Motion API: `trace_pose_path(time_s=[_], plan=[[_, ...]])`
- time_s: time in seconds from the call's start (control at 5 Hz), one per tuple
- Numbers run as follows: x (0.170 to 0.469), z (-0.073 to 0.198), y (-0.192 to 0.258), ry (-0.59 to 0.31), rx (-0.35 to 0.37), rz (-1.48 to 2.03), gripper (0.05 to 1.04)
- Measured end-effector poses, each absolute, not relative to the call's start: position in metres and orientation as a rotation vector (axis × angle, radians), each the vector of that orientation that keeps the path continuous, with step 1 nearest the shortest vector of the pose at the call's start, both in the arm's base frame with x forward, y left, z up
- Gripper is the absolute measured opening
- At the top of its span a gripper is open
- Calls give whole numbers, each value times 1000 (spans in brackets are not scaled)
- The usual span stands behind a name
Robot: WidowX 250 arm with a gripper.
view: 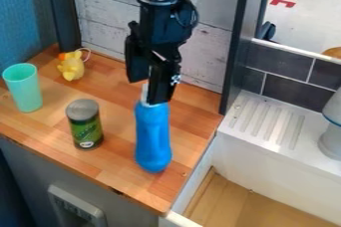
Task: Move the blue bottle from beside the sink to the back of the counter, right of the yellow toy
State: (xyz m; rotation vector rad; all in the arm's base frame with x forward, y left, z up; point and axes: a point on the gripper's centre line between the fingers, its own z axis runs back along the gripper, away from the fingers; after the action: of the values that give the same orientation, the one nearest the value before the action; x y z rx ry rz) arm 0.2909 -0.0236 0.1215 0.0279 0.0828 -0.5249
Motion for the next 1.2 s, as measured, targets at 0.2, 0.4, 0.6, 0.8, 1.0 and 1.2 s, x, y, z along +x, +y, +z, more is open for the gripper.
trace_pose_path(time_s=[0.2, 0.4, 0.6, 0.8, 1.0, 1.2], plan=[[291, 120, -23, 103, 32, -509, 672], [291, 115, -23, 121, 26, -510, 453], [291, 116, -25, 127, 15, -505, 414], [301, 134, -32, 90, -16, -495, 414], [307, 167, -34, -2, -17, -484, 414], [321, 181, -28, -98, 16, -439, 414]])
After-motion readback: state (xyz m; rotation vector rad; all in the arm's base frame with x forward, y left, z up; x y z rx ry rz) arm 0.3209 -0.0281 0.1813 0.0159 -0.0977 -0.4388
